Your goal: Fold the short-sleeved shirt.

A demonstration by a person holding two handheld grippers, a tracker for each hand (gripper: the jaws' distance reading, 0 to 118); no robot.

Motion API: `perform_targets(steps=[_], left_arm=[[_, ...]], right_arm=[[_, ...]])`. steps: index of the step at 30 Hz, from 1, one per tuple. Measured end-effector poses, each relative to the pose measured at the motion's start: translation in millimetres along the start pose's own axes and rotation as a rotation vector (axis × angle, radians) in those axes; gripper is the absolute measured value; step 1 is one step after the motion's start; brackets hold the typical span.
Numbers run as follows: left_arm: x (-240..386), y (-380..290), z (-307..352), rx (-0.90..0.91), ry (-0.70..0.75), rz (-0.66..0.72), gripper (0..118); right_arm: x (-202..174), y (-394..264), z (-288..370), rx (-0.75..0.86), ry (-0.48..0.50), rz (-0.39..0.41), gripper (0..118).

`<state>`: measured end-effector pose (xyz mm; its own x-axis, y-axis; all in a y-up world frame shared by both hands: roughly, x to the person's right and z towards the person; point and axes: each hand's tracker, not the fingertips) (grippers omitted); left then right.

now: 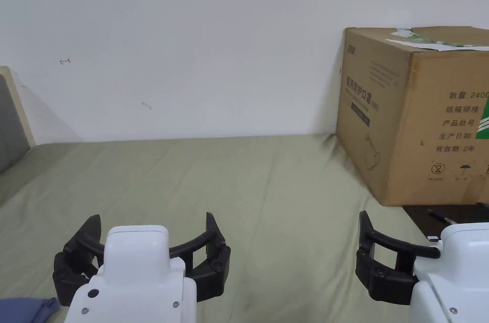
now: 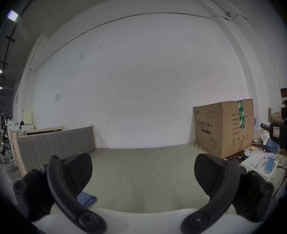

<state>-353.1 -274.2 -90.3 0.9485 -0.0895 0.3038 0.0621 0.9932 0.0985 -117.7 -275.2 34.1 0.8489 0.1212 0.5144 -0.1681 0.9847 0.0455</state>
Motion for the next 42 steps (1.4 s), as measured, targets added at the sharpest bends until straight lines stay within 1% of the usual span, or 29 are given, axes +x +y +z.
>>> perform_targets(steps=[3, 8, 15, 17, 20, 21, 25, 29, 32, 35, 38, 42], left_arm=[[-2.3, -1.6, -1.2, -0.003, -0.020, -0.005, 118], [-9.4, -2.1, -2.8, -0.017, -0.045, 0.021, 118], [-14.9, -5.2, -4.4, -0.018, -0.058, 0.050, 118], [-12.9, -4.8, -7.4, -0.052, -0.037, 0.055, 118], [-7.3, -7.0, -13.1, -0.097, 0.061, 0.037, 118], [-5.9, -7.7, -14.1, -0.098, 0.071, 0.036, 118], [-9.8, -7.8, -12.9, -0.103, 0.034, 0.084, 118], [-8.1, -3.1, -18.0, -0.170, 0.072, 0.107, 117], [-7.1, -2.6, -23.0, -0.232, 0.065, 0.087, 117], [-5.0, -5.0, -23.7, -0.231, 0.070, 0.070, 117], [-4.6, -5.3, -21.7, -0.239, 0.045, 0.086, 117], [-1.6, -4.7, -21.8, -0.237, 0.065, 0.082, 117]], right_arm=[[-4.3, -0.3, -1.0, -0.013, 0.002, 0.004, 118], [-1.7, -1.4, -1.0, -0.033, 0.003, -0.017, 118], [-10.3, 2.9, -2.1, -0.046, 0.014, -0.006, 118], [-10.4, 3.2, -1.6, -0.046, 0.019, 0.001, 118], [-12.2, 3.2, -1.6, -0.054, 0.032, 0.000, 118], [-13.6, 3.2, -1.5, -0.056, 0.034, -0.001, 118], [-15.8, 2.7, -1.4, -0.060, 0.046, 0.001, 118], [-16.4, 2.1, -1.0, -0.058, 0.048, 0.006, 118], [-16.9, 2.2, -0.6, -0.057, 0.050, 0.000, 118], [-19.0, 2.5, 0.1, -0.057, 0.055, 0.005, 118], [-18.2, 2.8, -0.2, -0.056, 0.060, 0.005, 118], [-17.3, 2.1, -0.3, -0.056, 0.061, 0.004, 118]])
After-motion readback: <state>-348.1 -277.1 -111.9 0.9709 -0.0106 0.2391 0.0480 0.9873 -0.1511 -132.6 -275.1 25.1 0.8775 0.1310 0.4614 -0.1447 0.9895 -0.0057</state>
